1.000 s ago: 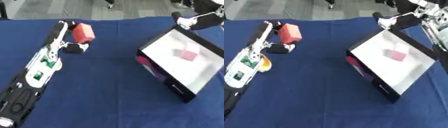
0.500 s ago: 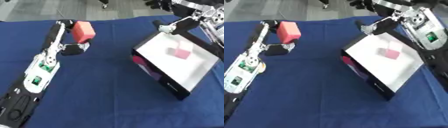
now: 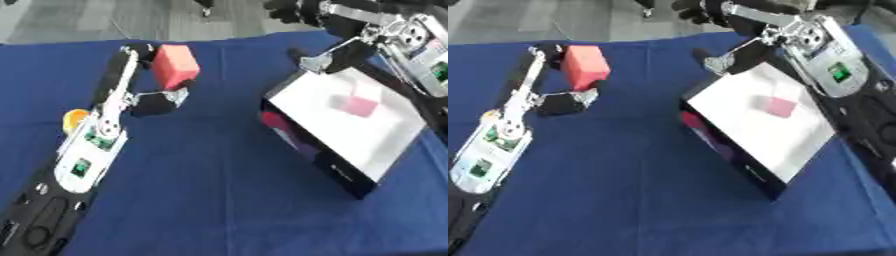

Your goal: Pick up the objects with one hand, pass them to the other hand, and then place them into the box on the other side of the table.

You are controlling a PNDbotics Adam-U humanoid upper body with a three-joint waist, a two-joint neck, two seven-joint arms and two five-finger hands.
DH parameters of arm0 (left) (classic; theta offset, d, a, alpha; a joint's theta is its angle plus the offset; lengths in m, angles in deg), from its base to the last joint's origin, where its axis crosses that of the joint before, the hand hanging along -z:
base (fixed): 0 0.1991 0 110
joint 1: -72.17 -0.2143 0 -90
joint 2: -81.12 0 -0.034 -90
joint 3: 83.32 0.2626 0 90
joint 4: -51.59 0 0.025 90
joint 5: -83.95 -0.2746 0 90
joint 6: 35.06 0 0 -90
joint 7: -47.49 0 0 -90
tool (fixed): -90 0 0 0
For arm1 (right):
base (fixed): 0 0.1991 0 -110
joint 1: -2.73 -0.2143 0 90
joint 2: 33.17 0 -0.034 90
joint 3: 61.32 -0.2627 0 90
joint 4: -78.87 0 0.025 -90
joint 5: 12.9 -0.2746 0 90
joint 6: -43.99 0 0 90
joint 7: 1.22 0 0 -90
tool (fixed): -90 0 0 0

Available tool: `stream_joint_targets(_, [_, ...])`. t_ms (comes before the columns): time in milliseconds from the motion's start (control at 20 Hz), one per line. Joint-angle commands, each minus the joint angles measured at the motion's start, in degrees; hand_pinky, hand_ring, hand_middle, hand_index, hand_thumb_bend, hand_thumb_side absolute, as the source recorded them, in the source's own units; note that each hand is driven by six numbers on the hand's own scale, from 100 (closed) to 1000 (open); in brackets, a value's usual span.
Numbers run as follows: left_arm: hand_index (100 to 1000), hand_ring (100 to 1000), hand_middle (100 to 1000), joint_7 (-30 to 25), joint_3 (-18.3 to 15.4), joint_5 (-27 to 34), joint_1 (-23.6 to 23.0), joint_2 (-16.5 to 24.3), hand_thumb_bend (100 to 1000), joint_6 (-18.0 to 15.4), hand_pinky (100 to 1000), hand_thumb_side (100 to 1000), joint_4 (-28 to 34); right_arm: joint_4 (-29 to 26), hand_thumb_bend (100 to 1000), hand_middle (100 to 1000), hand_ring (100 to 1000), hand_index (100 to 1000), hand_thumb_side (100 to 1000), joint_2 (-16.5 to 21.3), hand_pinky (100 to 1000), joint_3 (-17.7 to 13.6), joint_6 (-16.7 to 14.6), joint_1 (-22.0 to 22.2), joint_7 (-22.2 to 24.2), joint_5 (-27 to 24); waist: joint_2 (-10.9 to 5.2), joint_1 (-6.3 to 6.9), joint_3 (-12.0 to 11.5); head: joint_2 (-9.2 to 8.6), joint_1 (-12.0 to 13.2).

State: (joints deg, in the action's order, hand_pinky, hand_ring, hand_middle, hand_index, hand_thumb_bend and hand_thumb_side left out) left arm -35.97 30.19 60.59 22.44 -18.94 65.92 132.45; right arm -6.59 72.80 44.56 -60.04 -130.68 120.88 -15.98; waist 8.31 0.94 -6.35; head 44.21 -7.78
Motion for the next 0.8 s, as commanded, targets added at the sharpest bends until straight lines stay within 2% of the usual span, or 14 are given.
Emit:
stream_joint_targets(50, [528,716,518,0.2,0.0,-0.6,0.9,-0.9,100,-0.5,745,194,0.0,-0.4,100,1000,1000,1000,100,0.3,1000,0.1,-0.6,-1.5,0.5,0.7,-0.21,-0.78,-0.1,-0.1,-0.1])
stream_joint_targets(800, [527,713,516,-0.6,0.7,-3.4,2.1,-4.7,100,-2.3,743,184,-2.1,-0.4,100,962,1000,1000,100,-2.4,1000,1.9,-2.0,-2.4,2.8,3.5,0.07,-0.68,-0.9,-0.1,-0.7])
